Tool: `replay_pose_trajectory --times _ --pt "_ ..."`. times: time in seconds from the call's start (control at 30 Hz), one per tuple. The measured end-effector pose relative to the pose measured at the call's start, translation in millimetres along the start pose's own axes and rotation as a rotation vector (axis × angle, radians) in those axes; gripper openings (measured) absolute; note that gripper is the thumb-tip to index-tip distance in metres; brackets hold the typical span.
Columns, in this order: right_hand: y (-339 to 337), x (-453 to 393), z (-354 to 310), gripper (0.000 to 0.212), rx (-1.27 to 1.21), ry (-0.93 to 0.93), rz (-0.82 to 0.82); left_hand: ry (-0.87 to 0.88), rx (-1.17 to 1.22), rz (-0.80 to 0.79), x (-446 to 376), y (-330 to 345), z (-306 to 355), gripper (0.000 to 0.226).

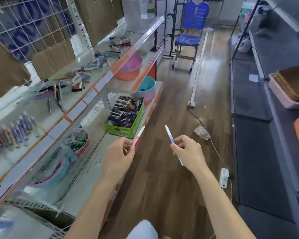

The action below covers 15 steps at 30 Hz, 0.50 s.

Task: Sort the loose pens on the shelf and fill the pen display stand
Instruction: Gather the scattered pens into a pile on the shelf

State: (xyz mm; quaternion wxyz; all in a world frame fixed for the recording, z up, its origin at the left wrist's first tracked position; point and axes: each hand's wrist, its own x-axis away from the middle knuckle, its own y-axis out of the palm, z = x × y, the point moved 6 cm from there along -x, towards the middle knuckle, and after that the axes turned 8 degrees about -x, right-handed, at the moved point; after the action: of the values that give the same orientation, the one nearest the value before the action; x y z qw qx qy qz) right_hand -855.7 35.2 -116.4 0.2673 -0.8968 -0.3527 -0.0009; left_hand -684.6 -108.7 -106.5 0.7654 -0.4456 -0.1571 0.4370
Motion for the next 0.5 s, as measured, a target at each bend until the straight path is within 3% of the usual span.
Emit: replay_pose_trajectory --times 0.5 --pt "-45 -249 -41 0.007 0.074 0.026 0.030 0.038 0.062 -0.022 -256 93 44 0.009"
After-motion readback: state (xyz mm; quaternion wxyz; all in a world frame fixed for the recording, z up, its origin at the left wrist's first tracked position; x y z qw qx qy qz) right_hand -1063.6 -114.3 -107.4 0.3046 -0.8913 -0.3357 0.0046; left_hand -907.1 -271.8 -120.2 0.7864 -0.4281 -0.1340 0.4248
